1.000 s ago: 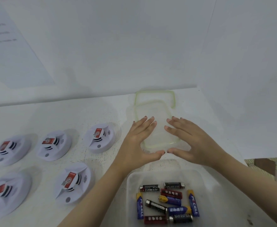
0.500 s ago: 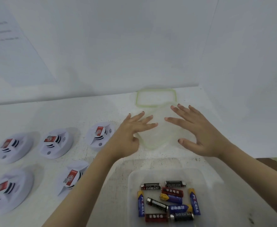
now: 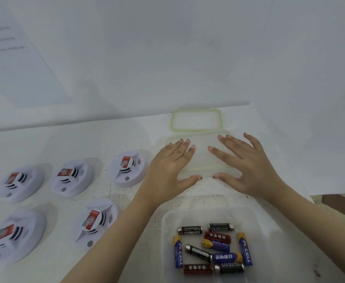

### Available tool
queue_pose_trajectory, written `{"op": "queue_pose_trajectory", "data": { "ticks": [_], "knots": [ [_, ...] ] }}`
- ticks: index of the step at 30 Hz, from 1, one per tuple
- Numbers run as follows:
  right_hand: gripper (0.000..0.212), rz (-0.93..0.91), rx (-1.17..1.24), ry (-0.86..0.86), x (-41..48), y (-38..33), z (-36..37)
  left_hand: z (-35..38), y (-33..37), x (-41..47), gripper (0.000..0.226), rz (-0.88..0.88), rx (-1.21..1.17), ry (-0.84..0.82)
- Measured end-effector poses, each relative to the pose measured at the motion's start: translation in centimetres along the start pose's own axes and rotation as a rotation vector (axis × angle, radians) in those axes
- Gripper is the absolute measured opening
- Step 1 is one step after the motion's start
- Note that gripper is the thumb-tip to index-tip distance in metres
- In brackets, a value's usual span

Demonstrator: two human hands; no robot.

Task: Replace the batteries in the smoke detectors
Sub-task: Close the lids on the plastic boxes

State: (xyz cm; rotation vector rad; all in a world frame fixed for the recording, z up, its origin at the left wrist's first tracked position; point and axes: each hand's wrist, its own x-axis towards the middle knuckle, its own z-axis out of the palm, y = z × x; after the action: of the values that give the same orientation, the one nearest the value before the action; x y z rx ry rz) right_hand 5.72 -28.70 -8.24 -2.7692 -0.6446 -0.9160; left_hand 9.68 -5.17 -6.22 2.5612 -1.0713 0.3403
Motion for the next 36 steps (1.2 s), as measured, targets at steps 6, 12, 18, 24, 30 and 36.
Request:
{"op": "queue_pose_trajectory", "data": {
  "ticks": [6, 12, 18, 24, 30, 36],
  "knots": [
    [0.05, -0.014, -0.05, 0.039, -0.1, -0.2, 0.1, 0.9, -0.1, -0.2, 0.06, 0.092, 0.099, 0.13],
    [0.043, 0.006, -0.061, 0.094, 0.0, -0.9, 0.0, 1.4, 0.0, -0.3, 0.053, 0.104, 0.076, 0.179],
    [0.045, 0.063, 0.121, -0.002, 0.3, -0.6, -1.2, 0.5, -0.1, 0.0, 0.053, 0.038, -0.084, 0.065],
    [0.057, 0.07, 0.341, -0.274, -0.3, 0.2, -2.7, -2.2, -2.4, 1.4, 0.065, -0.068, -0.23, -0.151],
    [0.058, 0.037, 0.233, -0.221, 0.3, -0.6, -2.9, -2.4, -0.8, 0.7, 0.062, -0.114, -0.315, -0.028],
    [0.051, 0.033, 0.065, -0.056, 0.8, -2.6, -2.4, 1.0, 1.1, -0.2, 0.099, -0.011, -0.179, -0.036]
  ]
}}
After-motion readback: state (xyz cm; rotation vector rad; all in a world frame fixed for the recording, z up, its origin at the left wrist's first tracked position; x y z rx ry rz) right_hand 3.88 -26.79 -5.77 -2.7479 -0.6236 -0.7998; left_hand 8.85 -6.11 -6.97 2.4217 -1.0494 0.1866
